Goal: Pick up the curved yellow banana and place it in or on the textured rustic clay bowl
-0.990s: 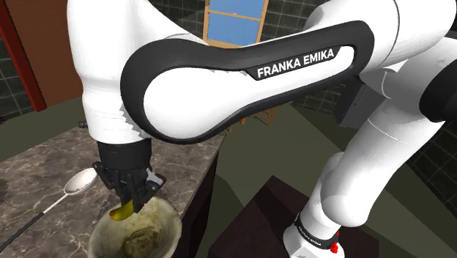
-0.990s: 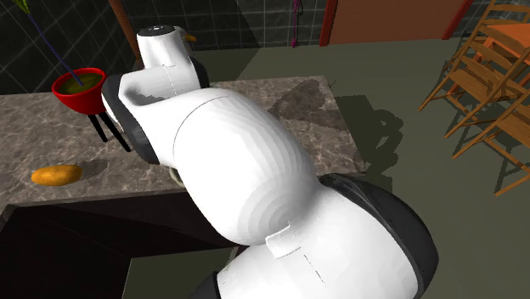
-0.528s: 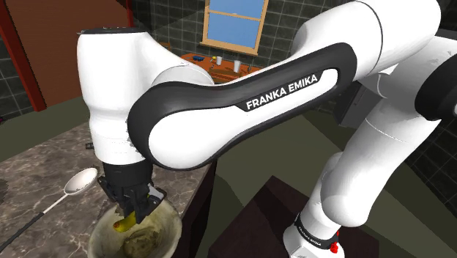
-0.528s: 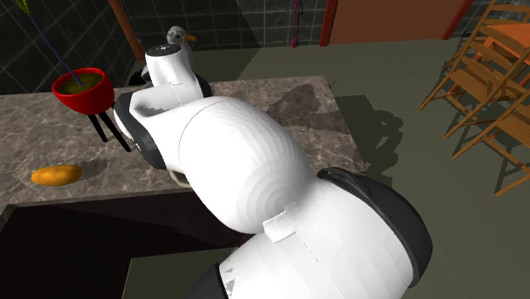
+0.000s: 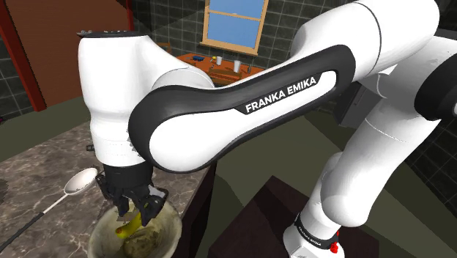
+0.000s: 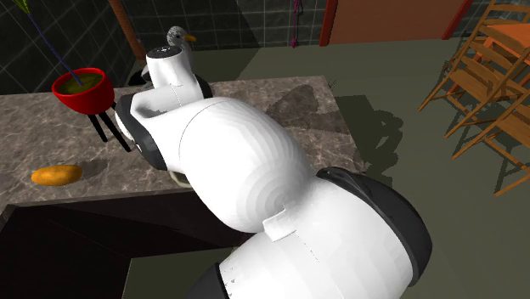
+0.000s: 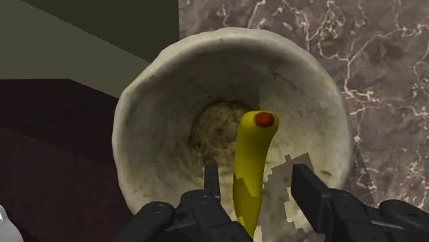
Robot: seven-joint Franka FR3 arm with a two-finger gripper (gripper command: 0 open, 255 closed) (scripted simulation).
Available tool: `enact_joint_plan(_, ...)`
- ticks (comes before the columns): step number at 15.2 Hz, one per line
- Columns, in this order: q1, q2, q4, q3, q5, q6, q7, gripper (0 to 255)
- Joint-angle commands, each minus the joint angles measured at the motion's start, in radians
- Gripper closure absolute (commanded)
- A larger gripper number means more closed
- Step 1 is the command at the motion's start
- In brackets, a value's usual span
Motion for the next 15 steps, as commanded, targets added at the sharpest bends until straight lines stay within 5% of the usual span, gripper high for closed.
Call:
enact_joint_plan(1,0.000,0.000,0.000,0.000,0.000,0.000,0.000,0)
enact_joint_plan(5,0.000,0.000,0.000,0.000,0.000,0.000,0.000,0)
enact_joint_plan(9,-0.006,-0.039,0.096,-0.015,0.022,-0.127,-0.017,0)
enact_joint_plan(15,-0.005,-0.039,0.096,-0.015,0.022,-0.127,-0.017,0)
